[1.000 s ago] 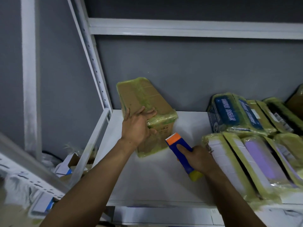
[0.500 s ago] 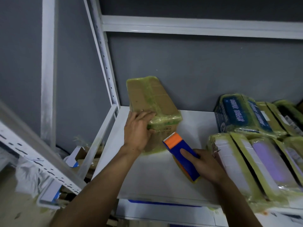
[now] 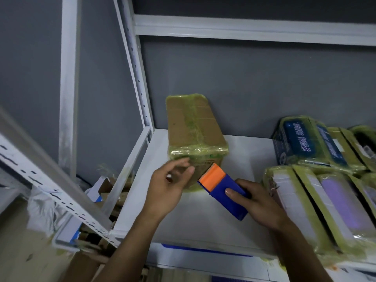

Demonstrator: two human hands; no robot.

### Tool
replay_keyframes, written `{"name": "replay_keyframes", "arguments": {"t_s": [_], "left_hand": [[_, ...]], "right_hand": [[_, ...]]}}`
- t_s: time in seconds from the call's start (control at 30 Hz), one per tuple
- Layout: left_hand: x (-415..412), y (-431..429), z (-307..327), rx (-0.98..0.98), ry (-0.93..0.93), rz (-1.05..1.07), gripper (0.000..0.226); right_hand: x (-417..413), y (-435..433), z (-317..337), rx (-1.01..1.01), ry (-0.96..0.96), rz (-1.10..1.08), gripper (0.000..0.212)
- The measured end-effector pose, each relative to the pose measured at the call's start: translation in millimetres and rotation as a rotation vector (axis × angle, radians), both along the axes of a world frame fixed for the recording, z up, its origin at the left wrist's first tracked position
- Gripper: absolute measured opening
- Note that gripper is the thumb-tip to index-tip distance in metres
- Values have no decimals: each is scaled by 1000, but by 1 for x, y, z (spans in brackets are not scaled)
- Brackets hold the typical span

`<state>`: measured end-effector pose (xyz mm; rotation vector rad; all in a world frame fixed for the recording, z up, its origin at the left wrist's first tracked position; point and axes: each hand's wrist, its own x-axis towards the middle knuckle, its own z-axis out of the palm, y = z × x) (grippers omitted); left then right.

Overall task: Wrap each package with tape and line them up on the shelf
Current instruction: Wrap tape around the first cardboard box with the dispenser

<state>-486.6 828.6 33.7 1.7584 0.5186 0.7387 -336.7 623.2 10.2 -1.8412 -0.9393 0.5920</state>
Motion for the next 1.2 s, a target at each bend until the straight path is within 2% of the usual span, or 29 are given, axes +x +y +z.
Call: {"name": "replay_keyframes", "arguments": {"t_s": [0.07,0.13,0.27,0.37,0.43,0.53,0.6,0.8,0.9,1.03,1.2], "left_hand": [[-4,-6,1,-226,42,-107,27],[-6,-7,-2,-335,51,-138,38],[-8,-5,-5,-339,56,-147,41],[-8,-3,-7,-345,94,-91,42],[-9,-3,-7,-415,130,-141,43],[-10,-3,-5,-409,173,-130,25],[-10,-3,-4,-406,148,-138,18],[-9,0,-1,-520,2,-137,30],[-9,2,-2,-480,8,-107,23],[-11,8,-4,-285,95,-88,23],[-13,15,-3,-237,172,-118,19]], "right_hand": [[-1,1,-2,20,10,22,32],[-3,3,-4,43,28,35,36],[-7,3,-6,50,48,79,49],[-9,3,-7,66,46,85,45],[-11,3,-8,77,44,91,40],[-12,5,-9,72,52,103,36],[-12,6,-8,70,59,103,36],[-11,7,-7,62,50,105,34],[-9,7,-8,37,28,107,41],[-9,6,-6,18,-4,104,46],[-9,11,0,-47,-76,79,29]]}}
